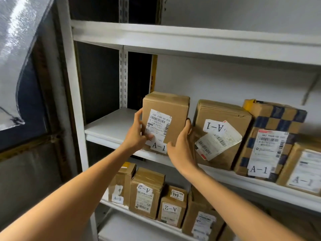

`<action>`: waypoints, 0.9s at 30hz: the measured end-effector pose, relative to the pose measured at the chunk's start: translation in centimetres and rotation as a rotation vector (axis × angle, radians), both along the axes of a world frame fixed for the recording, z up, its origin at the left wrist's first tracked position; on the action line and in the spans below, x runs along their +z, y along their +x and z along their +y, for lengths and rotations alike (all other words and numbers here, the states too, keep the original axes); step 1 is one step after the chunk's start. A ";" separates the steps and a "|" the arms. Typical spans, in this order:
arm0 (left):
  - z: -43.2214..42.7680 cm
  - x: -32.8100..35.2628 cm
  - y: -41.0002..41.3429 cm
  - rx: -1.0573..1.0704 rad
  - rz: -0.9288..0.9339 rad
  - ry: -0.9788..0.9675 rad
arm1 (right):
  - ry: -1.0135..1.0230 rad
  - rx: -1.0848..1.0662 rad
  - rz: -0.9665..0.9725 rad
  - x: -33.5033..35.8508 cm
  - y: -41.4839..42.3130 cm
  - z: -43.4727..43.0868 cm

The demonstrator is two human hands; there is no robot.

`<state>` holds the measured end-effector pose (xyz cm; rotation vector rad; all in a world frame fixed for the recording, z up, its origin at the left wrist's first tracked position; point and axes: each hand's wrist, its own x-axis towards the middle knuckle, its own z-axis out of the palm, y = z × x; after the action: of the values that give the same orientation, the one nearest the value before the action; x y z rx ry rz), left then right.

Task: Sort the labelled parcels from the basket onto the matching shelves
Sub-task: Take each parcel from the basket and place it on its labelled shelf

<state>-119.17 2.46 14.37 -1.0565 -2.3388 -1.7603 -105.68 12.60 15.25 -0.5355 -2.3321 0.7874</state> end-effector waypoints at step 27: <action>-17.4 0.3 14.4 0.759 -0.008 -0.946 | 0.579 0.909 -0.306 -0.7 -0.9 -8.8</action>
<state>-104.76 -14.89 14.69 -0.0465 -2.9963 -0.3836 -106.56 3.79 14.53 0.7555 -2.9084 0.3421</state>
